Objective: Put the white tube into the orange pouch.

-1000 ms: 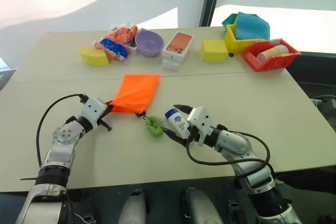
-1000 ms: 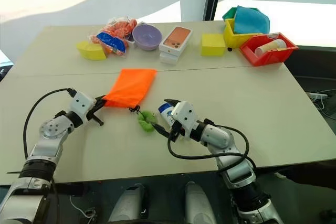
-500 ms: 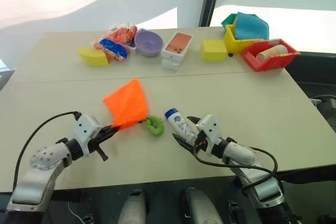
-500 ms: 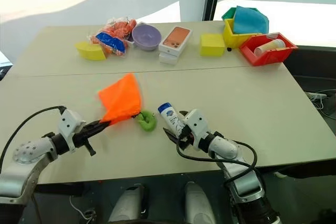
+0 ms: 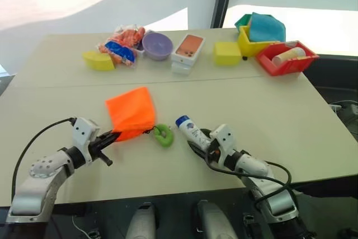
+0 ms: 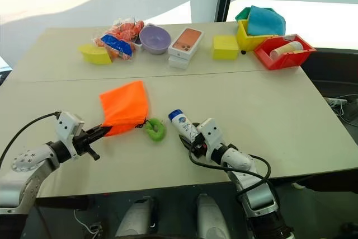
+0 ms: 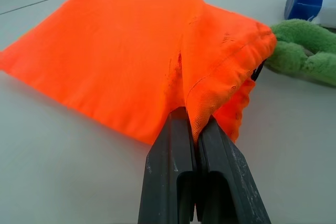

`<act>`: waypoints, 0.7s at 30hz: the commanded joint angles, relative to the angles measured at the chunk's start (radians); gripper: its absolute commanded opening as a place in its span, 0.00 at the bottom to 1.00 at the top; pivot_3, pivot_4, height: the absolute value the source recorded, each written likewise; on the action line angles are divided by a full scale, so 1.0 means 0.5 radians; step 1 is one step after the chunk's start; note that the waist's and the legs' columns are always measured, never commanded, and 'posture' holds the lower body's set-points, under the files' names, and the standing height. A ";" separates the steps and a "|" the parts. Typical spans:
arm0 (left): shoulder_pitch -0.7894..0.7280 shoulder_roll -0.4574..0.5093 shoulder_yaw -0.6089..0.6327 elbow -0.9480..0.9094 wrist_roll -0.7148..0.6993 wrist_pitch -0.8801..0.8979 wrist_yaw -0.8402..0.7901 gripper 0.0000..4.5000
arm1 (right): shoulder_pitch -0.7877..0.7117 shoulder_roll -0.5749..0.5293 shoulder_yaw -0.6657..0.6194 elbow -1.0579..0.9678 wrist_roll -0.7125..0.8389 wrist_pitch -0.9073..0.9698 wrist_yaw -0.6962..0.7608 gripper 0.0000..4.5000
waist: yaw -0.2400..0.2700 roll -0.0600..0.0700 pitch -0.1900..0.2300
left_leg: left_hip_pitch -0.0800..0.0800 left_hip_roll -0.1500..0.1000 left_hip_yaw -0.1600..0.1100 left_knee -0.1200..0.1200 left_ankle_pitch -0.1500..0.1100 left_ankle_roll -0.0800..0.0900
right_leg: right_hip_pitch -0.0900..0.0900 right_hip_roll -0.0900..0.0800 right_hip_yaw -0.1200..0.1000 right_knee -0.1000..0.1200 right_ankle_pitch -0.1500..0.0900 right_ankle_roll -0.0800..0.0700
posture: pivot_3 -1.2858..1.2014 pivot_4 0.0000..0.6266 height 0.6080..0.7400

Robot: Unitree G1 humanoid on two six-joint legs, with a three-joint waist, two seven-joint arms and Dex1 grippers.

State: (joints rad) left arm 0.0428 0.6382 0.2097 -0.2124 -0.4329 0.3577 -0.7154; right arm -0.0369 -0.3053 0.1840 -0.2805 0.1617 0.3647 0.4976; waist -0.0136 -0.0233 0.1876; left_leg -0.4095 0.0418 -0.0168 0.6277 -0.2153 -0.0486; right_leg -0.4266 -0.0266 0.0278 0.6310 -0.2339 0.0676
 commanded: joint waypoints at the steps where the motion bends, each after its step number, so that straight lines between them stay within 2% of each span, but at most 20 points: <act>1: -0.045 -0.030 -0.001 -0.011 0.001 -0.045 -0.005 0.00 | 0.019 -0.004 -0.018 -0.061 0.010 -0.012 -0.003 0.36 | -0.001 -0.001 0.000 | 0.000 0.000 0.000 0.000 0.000 0.000 | 0.000 0.000 0.000 0.000 0.000 0.000 | 0.52 0.24 1.00; 5: -0.064 -0.057 0.003 -0.006 0.000 -0.033 -0.013 0.00 | 0.014 -0.021 -0.015 -0.109 0.011 -0.019 0.014 0.36 | -0.001 0.000 0.000 | 0.000 0.000 0.000 0.000 0.000 0.000 | 0.000 0.000 0.000 0.000 0.000 0.000 | 0.52 0.24 1.00; 9: -0.102 -0.078 0.020 0.004 -0.028 -0.003 -0.005 0.00 | -0.027 -0.053 0.039 -0.231 0.108 0.019 0.150 0.36 | -0.001 0.000 0.000 | 0.000 0.000 0.000 -0.001 0.000 0.000 | 0.000 0.000 0.000 0.000 0.000 0.000 | 0.52 0.24 1.00; 13: -0.184 -0.093 0.046 -0.001 -0.099 0.079 0.004 0.00 | -0.187 -0.110 0.253 -0.275 0.139 0.148 0.371 0.36 | -0.008 0.000 0.000 | 0.000 0.000 0.000 0.000 0.000 0.000 | 0.000 0.001 0.000 0.000 0.000 0.000 | 0.52 0.24 1.00; 21: -0.239 -0.077 0.024 -0.036 -0.120 0.145 -0.024 0.00 | -0.442 0.029 0.334 -0.100 0.192 0.230 0.441 0.36 | -0.002 -0.001 0.000 | -0.001 0.000 0.000 0.000 0.000 0.000 | 0.000 0.002 0.000 0.000 0.001 -0.001 | 0.52 0.24 1.00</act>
State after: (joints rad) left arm -0.0627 0.5890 0.2118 -0.1984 -0.4792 0.4303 -0.7190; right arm -0.2397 -0.3116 0.3540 -0.3177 0.2286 0.4825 0.7148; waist -0.0146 -0.0236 0.1875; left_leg -0.4098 0.0419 -0.0167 0.6280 -0.2153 -0.0485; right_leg -0.4266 -0.0258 0.0277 0.6311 -0.2335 0.0673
